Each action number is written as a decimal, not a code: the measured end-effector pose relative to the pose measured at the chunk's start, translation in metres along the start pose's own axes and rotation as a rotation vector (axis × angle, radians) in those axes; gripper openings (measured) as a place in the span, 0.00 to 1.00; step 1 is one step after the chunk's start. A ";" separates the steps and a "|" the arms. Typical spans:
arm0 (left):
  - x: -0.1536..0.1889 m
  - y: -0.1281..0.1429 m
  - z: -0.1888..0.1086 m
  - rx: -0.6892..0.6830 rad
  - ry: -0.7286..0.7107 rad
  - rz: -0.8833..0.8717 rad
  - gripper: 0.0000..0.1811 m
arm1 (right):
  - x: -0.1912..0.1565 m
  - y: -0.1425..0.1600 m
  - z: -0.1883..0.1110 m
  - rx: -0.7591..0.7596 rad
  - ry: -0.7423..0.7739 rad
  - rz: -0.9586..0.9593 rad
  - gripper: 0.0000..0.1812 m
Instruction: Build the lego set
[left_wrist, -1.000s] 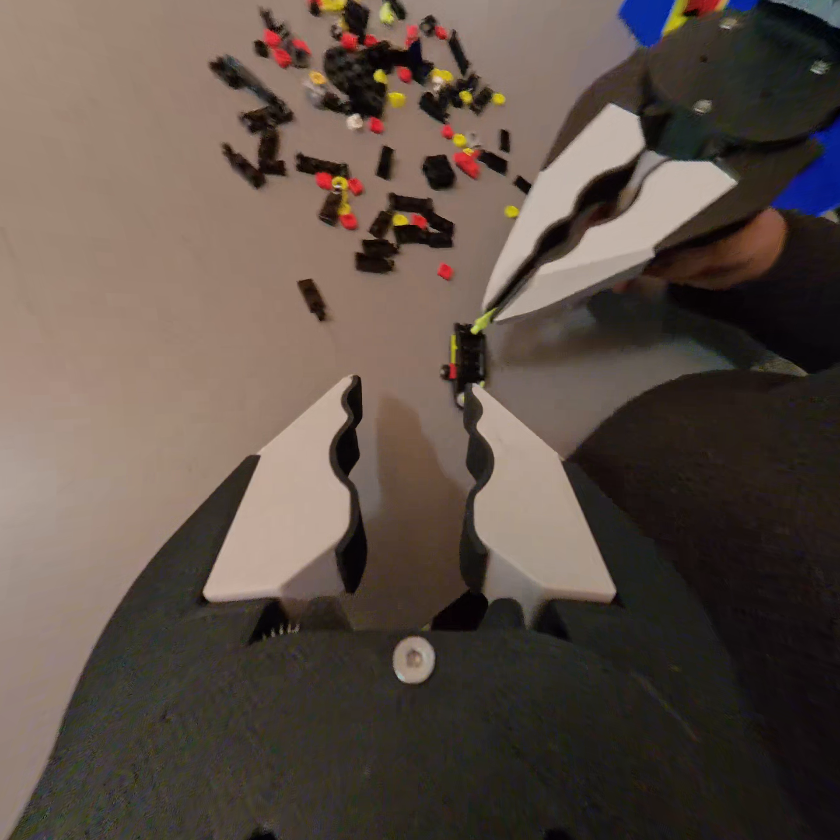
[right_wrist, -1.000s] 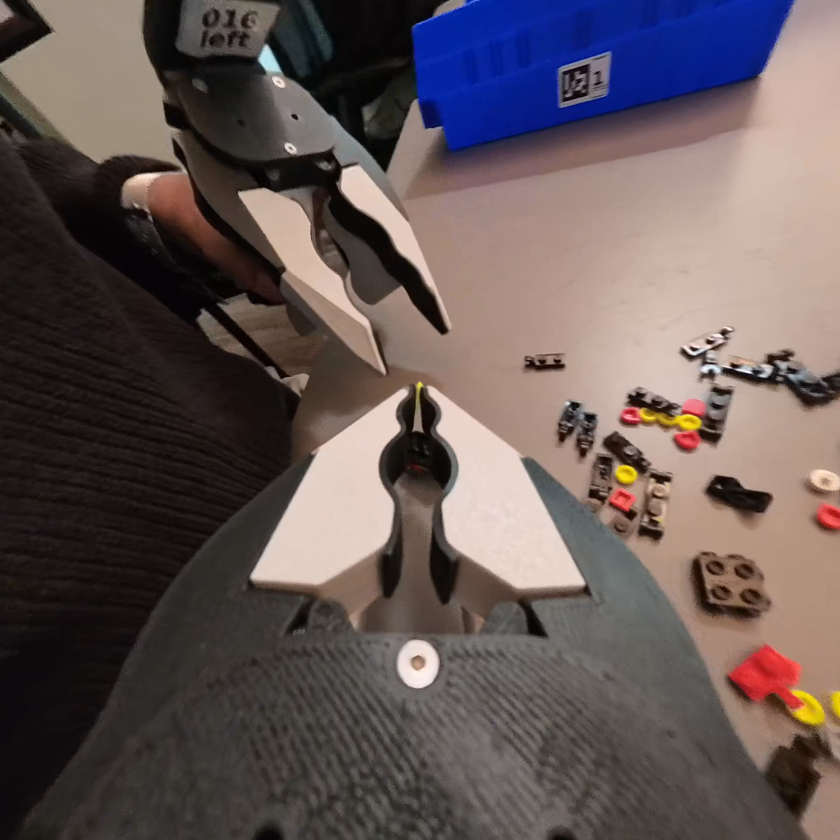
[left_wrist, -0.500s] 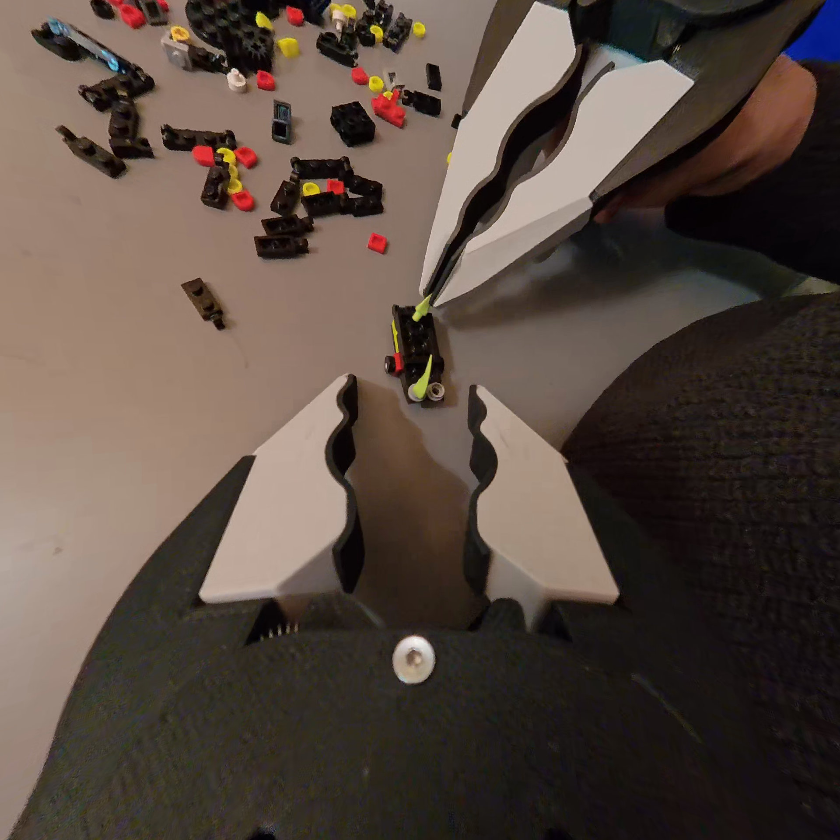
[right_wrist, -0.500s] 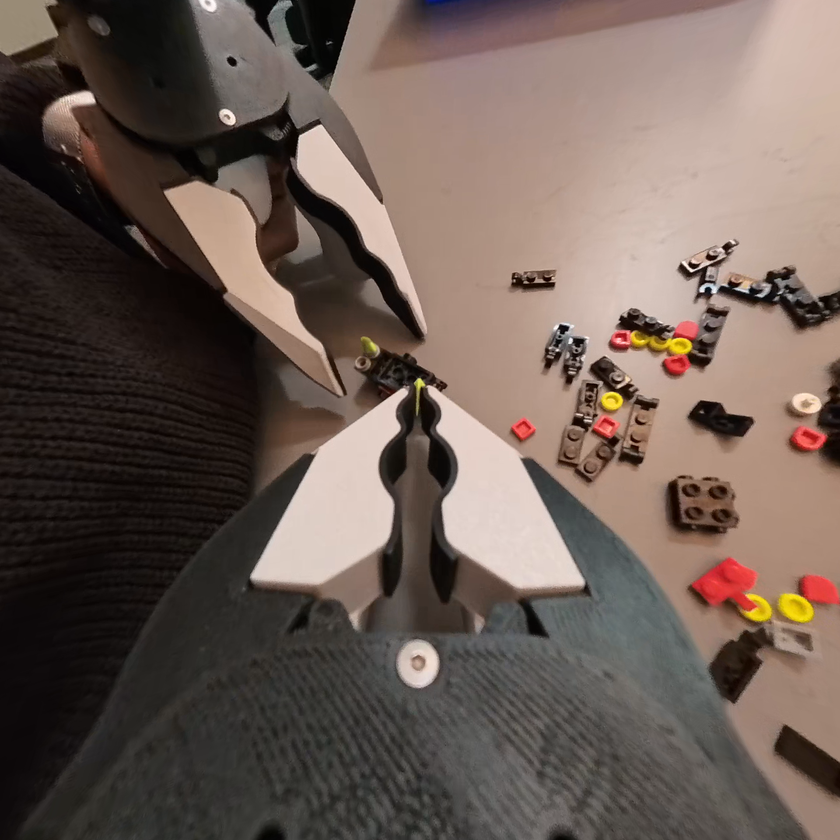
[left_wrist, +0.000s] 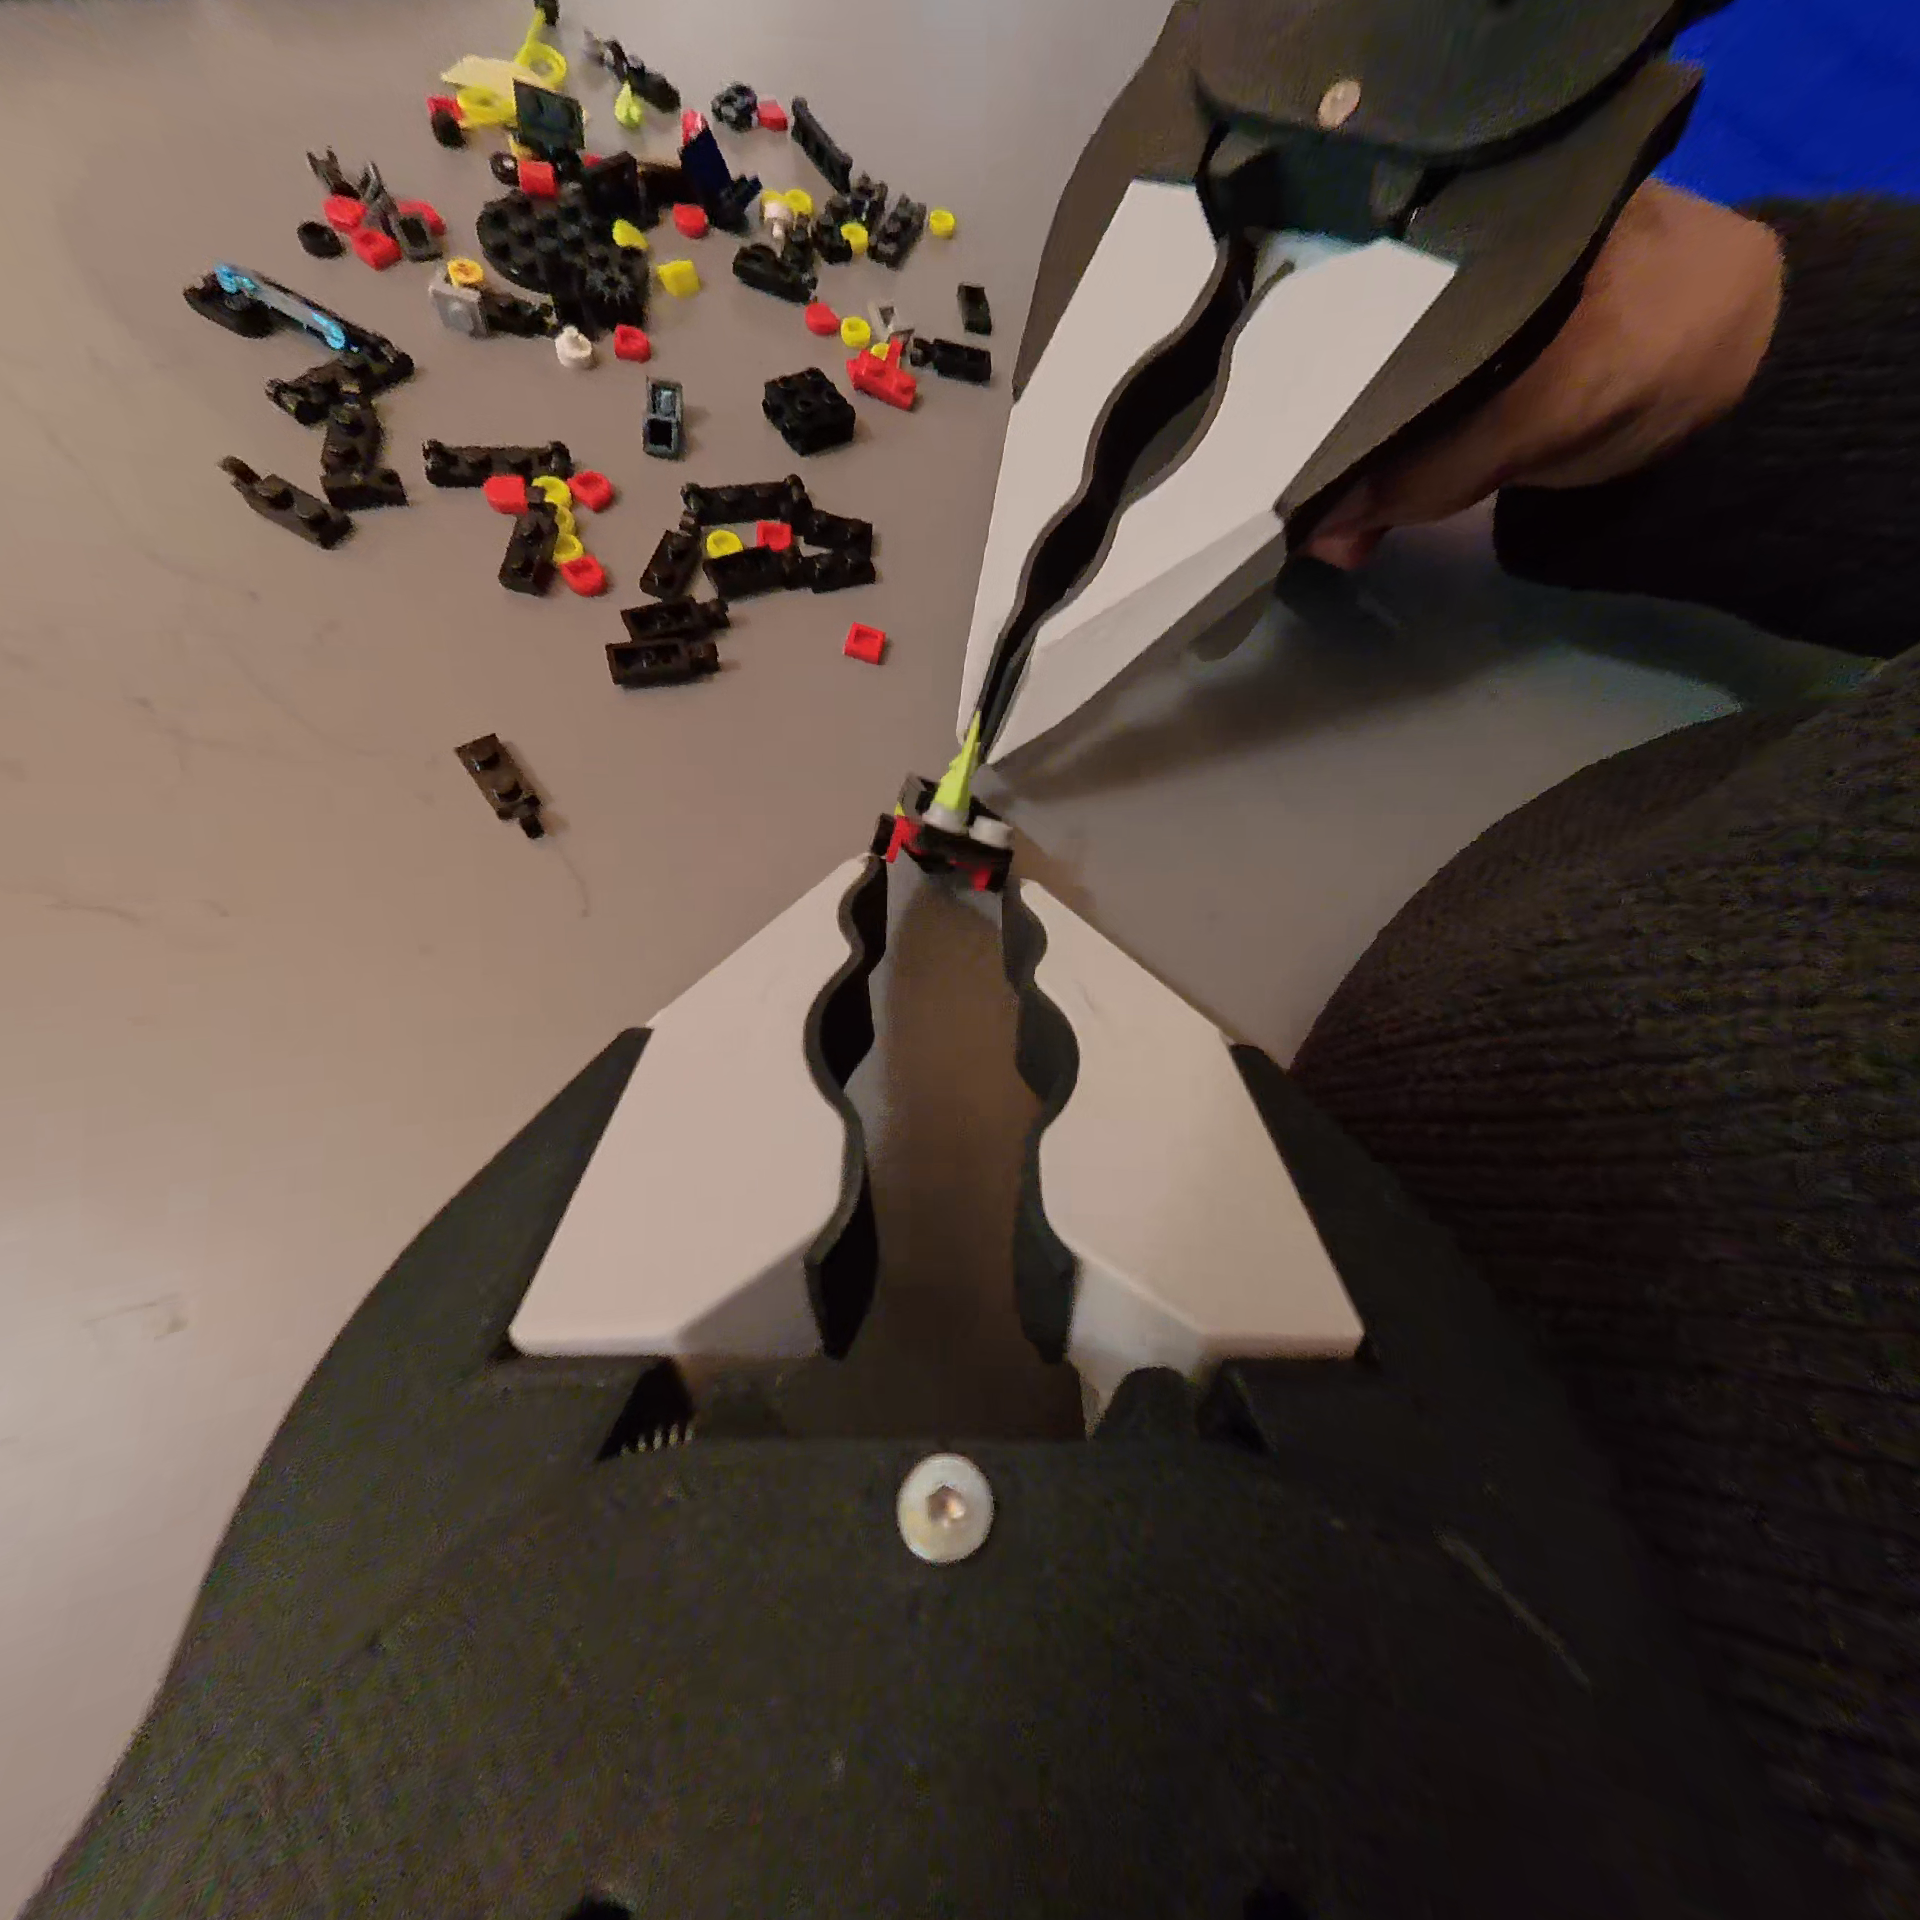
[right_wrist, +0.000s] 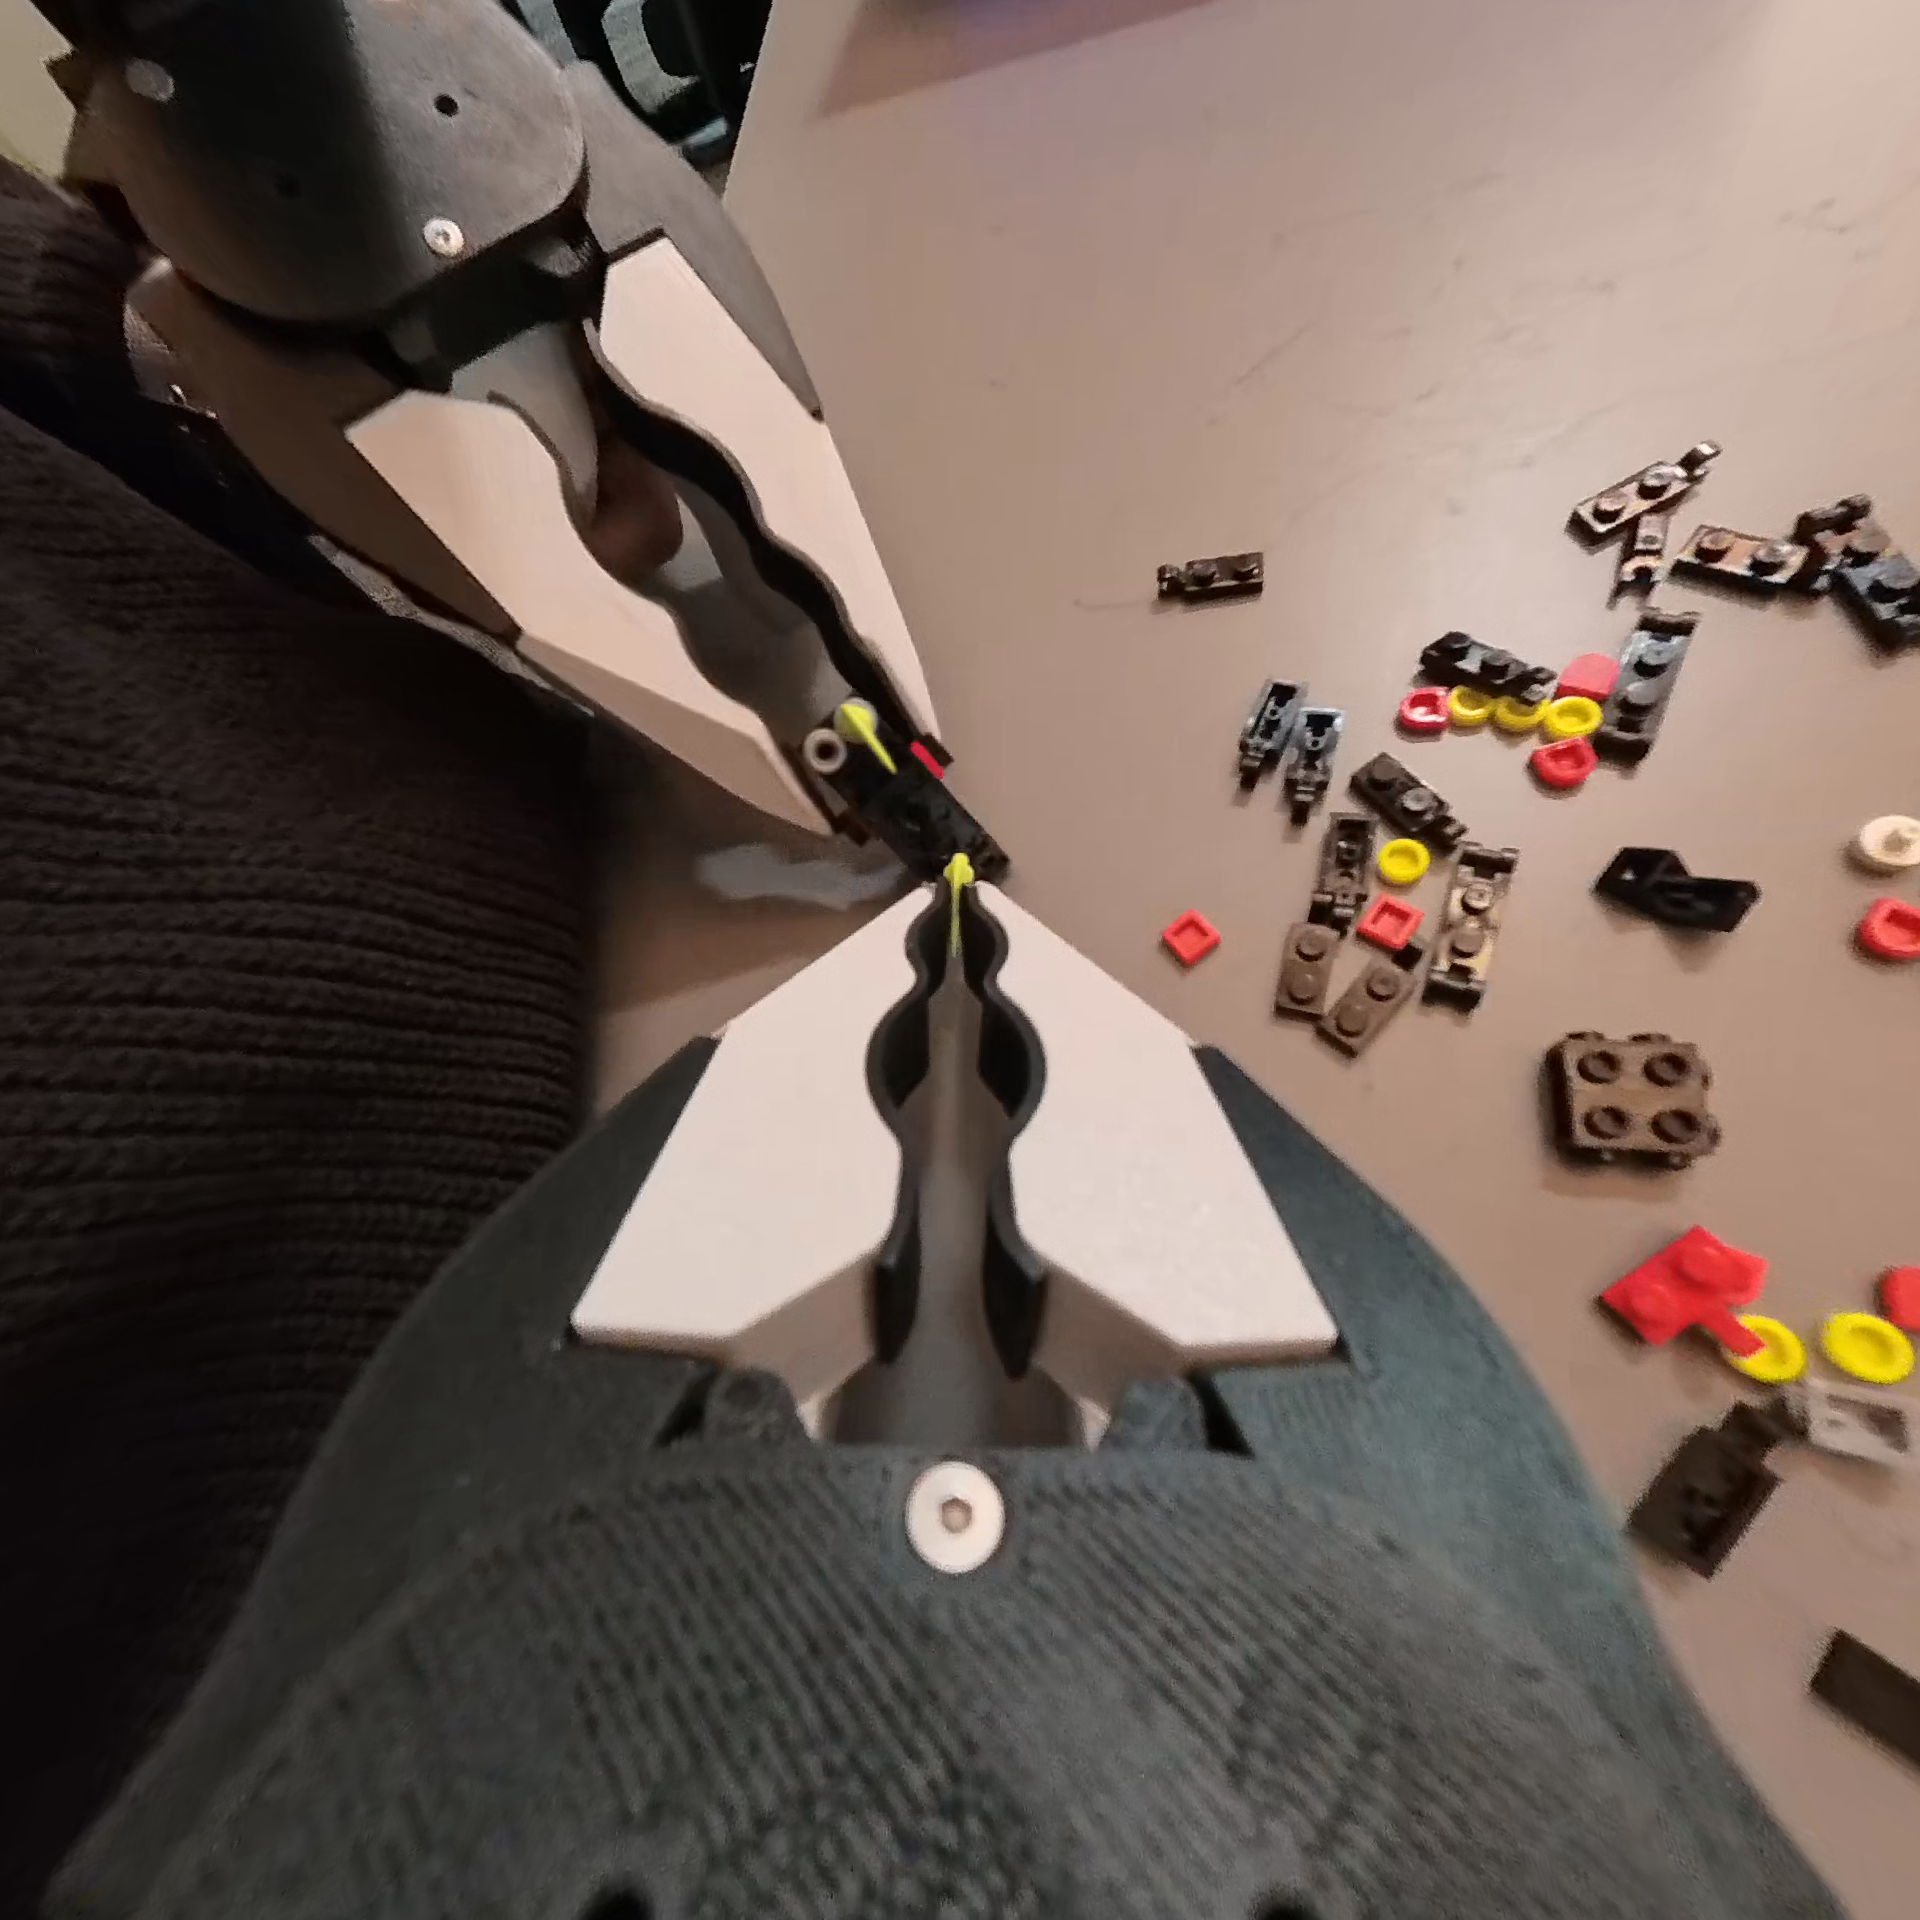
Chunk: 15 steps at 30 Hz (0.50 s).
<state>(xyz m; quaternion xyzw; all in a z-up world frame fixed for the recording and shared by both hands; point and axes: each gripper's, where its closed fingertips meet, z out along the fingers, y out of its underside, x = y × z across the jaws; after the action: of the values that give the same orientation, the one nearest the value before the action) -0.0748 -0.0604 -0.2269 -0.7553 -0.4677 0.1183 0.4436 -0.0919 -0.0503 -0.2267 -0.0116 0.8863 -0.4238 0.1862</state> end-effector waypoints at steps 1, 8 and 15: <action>0.000 -0.002 -0.001 0.013 0.010 -0.016 0.10 | 0.000 0.001 0.001 -0.004 0.000 -0.002 0.00; -0.003 -0.007 -0.002 0.036 0.030 -0.052 0.10 | -0.001 0.001 0.001 -0.007 -0.010 0.004 0.00; -0.003 -0.012 -0.002 0.048 0.057 -0.052 0.10 | 0.000 0.001 0.001 -0.010 -0.013 0.011 0.00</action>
<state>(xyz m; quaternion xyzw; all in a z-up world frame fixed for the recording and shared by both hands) -0.0825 -0.0622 -0.2167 -0.7352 -0.4713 0.0966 0.4776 -0.0909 -0.0504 -0.2281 -0.0103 0.8872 -0.4184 0.1944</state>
